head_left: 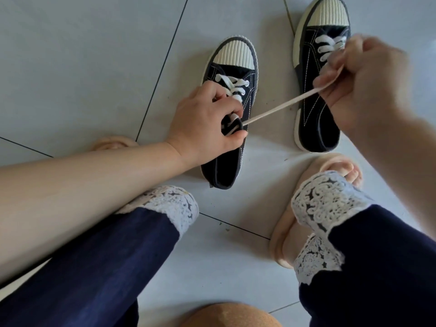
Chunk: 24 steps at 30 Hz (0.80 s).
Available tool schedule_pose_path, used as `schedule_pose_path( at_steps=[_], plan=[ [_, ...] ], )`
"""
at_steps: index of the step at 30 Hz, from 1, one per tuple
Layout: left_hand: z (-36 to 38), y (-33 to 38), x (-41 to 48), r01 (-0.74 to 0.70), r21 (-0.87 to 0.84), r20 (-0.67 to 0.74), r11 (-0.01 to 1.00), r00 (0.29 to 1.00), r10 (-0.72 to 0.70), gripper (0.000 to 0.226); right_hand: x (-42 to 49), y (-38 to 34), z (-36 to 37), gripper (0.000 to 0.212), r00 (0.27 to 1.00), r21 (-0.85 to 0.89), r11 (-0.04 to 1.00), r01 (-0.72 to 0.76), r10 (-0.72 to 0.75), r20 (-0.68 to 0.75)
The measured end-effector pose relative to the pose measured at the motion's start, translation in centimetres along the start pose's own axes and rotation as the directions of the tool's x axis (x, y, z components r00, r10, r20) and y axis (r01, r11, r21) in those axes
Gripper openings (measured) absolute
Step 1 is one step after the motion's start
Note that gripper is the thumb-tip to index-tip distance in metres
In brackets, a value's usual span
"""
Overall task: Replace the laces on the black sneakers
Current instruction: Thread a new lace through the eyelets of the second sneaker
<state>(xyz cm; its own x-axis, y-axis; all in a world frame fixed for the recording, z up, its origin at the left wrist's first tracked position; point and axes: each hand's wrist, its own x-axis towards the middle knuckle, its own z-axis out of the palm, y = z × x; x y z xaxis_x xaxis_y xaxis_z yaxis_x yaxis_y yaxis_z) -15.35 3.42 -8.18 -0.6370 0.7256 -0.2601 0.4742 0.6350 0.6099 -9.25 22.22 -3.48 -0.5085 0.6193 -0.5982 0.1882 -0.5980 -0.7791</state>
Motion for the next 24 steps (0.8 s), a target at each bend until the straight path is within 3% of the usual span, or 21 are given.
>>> schedule_pose_path(
  at_steps=[5,11,14,16,18,20,21,24],
  plan=[
    [-0.2,-0.4,-0.2,-0.028,0.004,0.009,1.000,1.000,0.028,0.034,-0.7,-0.6,0.3,0.028,0.989,-0.293,0.947,0.127,-0.099,0.109],
    [0.0,-0.2,0.1,-0.041,0.041,0.002,0.998,0.999,0.041,0.033,1.2,-4.7,-1.0,0.028,0.976,-0.400,0.901,0.168,-0.210,-0.063],
    [0.0,-0.7,-0.2,-0.052,0.016,0.019,0.999,0.998,0.052,0.034,-0.1,-2.8,-0.1,0.025,0.971,-0.522,0.822,0.228,-0.228,0.065],
    [-0.2,-1.3,-0.3,-0.057,-0.030,0.034,0.998,0.998,0.058,0.040,-1.1,-0.6,0.4,0.028,0.966,-0.691,0.677,0.253,-0.139,0.217],
    [-0.4,-1.6,-0.6,-0.046,-0.066,0.057,0.997,0.997,0.050,0.052,-1.6,2.0,0.5,0.018,0.929,-0.848,0.413,0.331,0.016,0.370],
    [-0.5,-1.7,-0.6,-0.064,-0.066,0.071,0.996,0.995,0.069,0.060,-2.2,4.0,0.6,0.012,0.886,-0.894,0.172,0.413,0.150,0.439],
    [-0.5,-1.7,-0.7,-0.071,-0.060,0.075,0.996,0.994,0.076,0.061,-2.5,4.8,0.7,0.018,0.872,-0.890,0.109,0.443,0.180,0.456],
    [-0.6,-1.6,-0.4,-0.075,-0.047,0.081,0.996,0.994,0.079,0.057,-2.6,5.7,1.3,0.014,0.866,-0.877,0.090,0.472,0.140,0.480]
  ],
)
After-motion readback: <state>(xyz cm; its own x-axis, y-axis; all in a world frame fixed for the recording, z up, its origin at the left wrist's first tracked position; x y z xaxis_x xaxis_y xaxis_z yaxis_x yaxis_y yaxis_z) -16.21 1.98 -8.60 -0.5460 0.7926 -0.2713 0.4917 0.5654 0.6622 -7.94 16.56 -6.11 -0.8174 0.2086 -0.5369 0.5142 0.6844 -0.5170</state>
